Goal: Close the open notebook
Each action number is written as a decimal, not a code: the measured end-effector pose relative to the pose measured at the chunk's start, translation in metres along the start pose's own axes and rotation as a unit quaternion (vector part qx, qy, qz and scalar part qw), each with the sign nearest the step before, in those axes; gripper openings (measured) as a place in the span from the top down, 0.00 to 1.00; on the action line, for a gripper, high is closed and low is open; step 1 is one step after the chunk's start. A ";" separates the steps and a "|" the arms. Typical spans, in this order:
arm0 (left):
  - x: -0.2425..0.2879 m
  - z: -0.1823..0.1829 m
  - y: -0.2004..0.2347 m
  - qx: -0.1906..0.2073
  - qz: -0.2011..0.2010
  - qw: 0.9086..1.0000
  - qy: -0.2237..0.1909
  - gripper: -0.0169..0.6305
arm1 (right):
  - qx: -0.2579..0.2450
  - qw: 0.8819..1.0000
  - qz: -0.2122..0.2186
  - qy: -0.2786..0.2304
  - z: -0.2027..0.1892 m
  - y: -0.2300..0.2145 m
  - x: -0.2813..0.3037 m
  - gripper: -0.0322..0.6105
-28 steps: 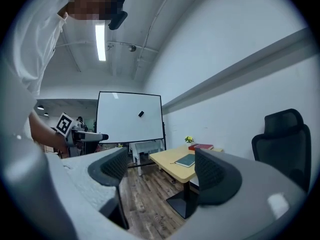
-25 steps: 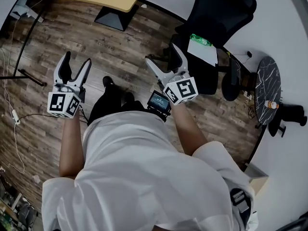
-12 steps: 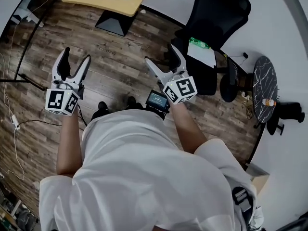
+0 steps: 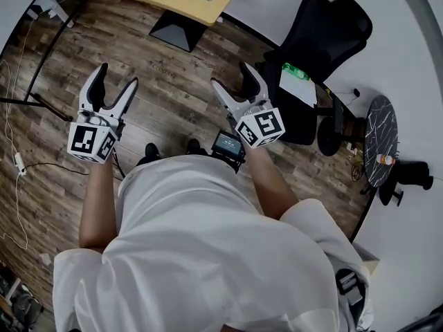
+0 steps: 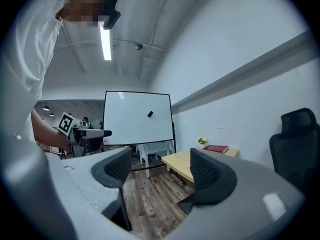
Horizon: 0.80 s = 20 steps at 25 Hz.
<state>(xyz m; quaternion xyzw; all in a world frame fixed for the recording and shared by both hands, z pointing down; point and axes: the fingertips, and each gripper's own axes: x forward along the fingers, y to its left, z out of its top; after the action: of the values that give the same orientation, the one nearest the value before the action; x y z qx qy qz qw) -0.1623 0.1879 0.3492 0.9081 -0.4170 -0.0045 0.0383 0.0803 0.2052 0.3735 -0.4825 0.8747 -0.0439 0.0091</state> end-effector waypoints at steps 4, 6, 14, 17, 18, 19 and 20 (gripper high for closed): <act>0.000 -0.001 0.006 -0.015 0.004 1.000 -0.006 0.44 | -0.002 1.000 -0.001 0.000 0.001 0.001 0.003 0.37; -0.001 -0.003 0.006 -0.021 0.006 1.000 -0.008 0.44 | 0.000 1.000 0.004 0.002 0.000 0.004 0.004 0.38; 0.003 -0.007 -0.001 -0.013 -0.004 1.000 0.003 0.44 | -0.003 1.000 0.009 0.007 -0.003 0.005 0.004 0.46; 0.003 -0.009 -0.002 -0.023 0.000 1.000 0.002 0.44 | -0.013 1.000 0.001 0.006 -0.002 0.003 0.002 0.49; 0.003 -0.010 -0.002 -0.026 0.001 1.000 0.002 0.44 | -0.015 1.000 -0.003 0.005 -0.002 0.002 0.001 0.49; 0.002 -0.011 -0.002 -0.029 0.003 1.000 0.002 0.44 | -0.018 1.000 -0.005 0.004 -0.002 0.002 0.001 0.49; 0.002 -0.011 -0.002 -0.030 0.003 1.000 0.003 0.44 | -0.020 1.000 -0.006 0.004 -0.002 0.001 0.001 0.49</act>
<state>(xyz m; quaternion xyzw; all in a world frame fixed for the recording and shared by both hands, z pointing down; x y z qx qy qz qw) -0.1588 0.1883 0.3604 0.9051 -0.4196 -0.0146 0.0668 0.0784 0.2051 0.3751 -0.4877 0.8726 -0.0286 -0.0044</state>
